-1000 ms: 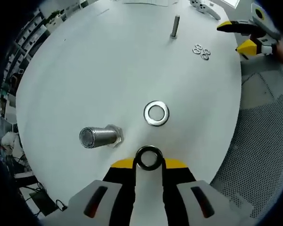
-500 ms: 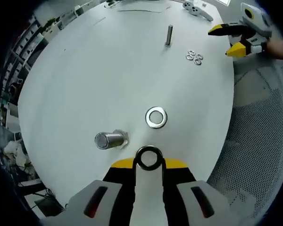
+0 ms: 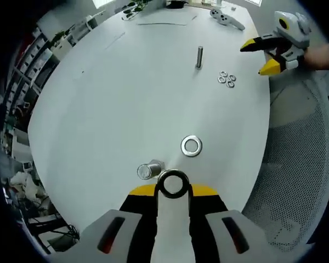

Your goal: Place the washer onto the threaded stud by aligning its center hole with the stud, sliding it down to the base, and recovering from edge contact or off-axis alignment until the washer reaches the visible bottom stop.

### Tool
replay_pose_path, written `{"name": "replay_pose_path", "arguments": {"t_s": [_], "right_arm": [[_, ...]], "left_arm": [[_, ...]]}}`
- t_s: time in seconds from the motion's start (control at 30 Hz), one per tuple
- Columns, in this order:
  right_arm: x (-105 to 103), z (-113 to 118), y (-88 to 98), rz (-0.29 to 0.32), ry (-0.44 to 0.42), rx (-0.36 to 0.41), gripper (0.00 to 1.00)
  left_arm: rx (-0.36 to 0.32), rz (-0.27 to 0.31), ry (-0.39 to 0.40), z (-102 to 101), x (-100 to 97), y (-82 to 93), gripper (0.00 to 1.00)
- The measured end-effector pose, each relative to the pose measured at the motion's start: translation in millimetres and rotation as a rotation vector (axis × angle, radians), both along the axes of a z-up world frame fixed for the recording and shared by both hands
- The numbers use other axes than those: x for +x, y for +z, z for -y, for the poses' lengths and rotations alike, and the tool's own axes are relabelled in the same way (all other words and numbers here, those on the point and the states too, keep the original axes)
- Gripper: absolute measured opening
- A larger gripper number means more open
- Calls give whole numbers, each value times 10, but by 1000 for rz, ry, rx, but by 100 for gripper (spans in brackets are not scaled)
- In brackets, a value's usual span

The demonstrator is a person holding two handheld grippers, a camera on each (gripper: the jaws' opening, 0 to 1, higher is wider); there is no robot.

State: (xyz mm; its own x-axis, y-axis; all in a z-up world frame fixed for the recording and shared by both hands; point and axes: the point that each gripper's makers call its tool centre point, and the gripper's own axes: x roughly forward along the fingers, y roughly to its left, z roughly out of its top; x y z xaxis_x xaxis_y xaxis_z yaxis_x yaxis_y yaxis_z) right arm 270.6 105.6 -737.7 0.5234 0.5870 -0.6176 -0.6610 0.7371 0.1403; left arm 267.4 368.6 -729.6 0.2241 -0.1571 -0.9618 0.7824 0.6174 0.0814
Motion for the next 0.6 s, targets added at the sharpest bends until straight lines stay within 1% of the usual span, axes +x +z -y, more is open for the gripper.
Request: {"name": "replay_pose_path", "arguments": {"t_s": [0.33, 0.6], "right_arm": [[3, -4, 0, -2, 0, 6, 56], [7, -5, 0, 0, 0, 6, 56]], "left_arm": [[5, 16, -13, 2, 117, 109, 18], [16, 22, -18, -36, 243, 106, 18]]}}
